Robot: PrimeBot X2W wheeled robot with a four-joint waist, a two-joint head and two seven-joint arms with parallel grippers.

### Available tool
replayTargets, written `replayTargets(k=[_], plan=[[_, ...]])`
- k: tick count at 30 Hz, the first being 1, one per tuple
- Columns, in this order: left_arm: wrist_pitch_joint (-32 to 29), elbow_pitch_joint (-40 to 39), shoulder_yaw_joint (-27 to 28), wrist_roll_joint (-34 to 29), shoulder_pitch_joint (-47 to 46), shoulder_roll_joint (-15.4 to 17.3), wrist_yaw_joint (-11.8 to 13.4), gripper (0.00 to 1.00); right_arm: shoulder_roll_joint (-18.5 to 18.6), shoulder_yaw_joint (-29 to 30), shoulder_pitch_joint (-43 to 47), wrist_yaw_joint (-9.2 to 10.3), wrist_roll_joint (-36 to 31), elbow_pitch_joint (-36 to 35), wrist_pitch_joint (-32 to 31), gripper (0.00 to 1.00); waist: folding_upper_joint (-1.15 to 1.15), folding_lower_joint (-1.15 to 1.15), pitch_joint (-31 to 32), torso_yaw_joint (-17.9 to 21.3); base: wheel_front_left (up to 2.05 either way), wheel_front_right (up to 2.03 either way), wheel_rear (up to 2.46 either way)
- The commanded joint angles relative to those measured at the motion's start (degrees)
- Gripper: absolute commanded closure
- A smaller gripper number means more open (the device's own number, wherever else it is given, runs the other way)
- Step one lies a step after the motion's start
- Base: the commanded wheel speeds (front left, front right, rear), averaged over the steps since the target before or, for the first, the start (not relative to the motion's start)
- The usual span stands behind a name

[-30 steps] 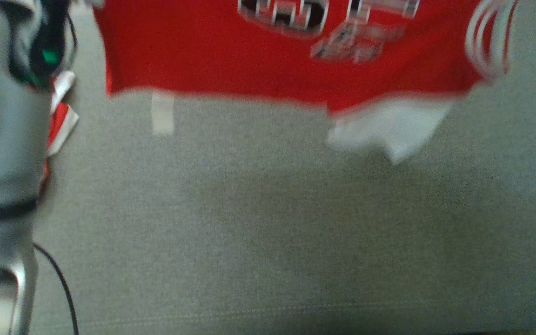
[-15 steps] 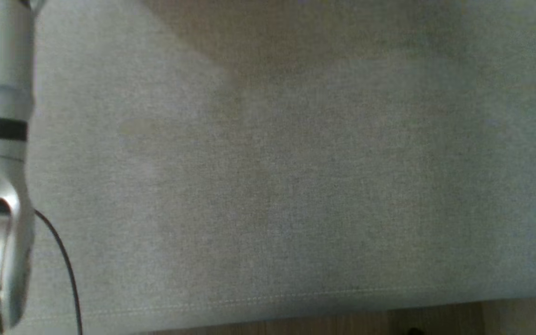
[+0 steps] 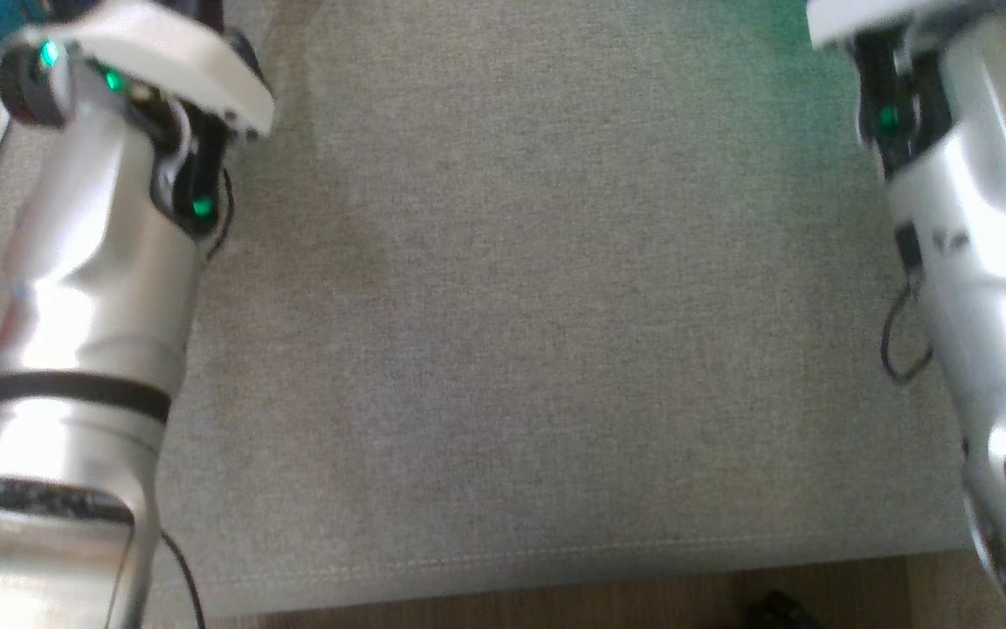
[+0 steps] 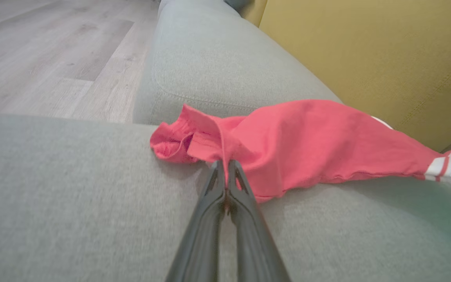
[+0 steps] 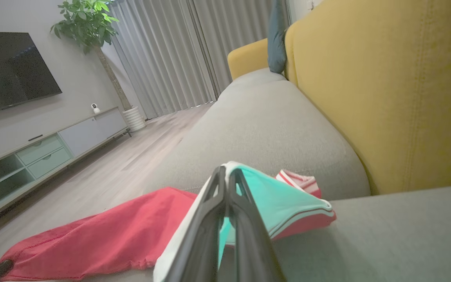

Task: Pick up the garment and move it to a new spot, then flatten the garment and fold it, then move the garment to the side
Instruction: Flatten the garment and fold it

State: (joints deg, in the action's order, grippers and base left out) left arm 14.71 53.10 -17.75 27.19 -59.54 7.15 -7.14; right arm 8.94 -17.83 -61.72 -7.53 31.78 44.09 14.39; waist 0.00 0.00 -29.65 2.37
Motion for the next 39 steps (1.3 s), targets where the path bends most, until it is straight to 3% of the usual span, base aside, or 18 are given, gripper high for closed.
replayTargets(k=[1, 7, 10, 18, 25, 31, 39], plan=[[0.28, -2.25, 1.34, 0.23, -0.40, 2.01, -0.34, 1.00, 0.03, 0.27, 1.00, 0.04, 0.56, -2.97, 0.56, 1.00, 0.00, 0.00, 0.17, -0.04, 0.00, 0.00, 0.00], [0.29, -7.47, 3.21, 0.89, 9.68, 1.73, -0.34, 1.00, 0.46, 1.91, 19.87, 0.04, 0.28, -15.05, 0.15, 1.00, 0.00, 0.00, 3.52, 0.27, 0.00, 0.00, 0.00], [0.29, -10.82, 4.28, 0.53, 15.68, 2.12, -0.34, 1.00, 0.42, 4.19, 29.83, 0.04, -0.64, -22.25, -3.08, 1.00, 0.00, 0.00, 5.98, 0.36, 0.00, 0.00, 0.00], [0.19, -18.80, 5.33, -0.28, 30.60, 3.84, -0.01, 1.00, -3.23, 11.24, 53.54, 0.04, -6.53, -43.53, -17.88, 1.00, 0.00, 0.00, 13.22, 0.22, 0.00, 0.00, 0.00], [-3.79, -28.01, 4.45, -0.18, 42.04, 5.73, 2.31, 1.00, -5.36, 15.70, 68.91, 0.04, -9.98, -58.03, -33.06, 1.00, 0.00, 0.00, 19.33, -0.23, 0.00, 0.00, 0.00], [-10.90, -39.14, 4.49, 0.54, 52.21, 8.05, 6.04, 1.00, -5.97, 18.36, 76.94, 0.04, -9.57, -64.91, -43.00, 1.00, 0.00, 0.00, 23.51, 0.23, 0.00, 0.00, 0.00], [-19.50, -53.78, 5.32, 1.85, 63.81, 10.42, 11.46, 1.00, -6.04, 19.99, 81.62, 0.04, -6.34, -67.52, -49.15, 1.00, 0.00, 0.00, 25.72, 1.03, 0.00, 0.00, 0.00]])
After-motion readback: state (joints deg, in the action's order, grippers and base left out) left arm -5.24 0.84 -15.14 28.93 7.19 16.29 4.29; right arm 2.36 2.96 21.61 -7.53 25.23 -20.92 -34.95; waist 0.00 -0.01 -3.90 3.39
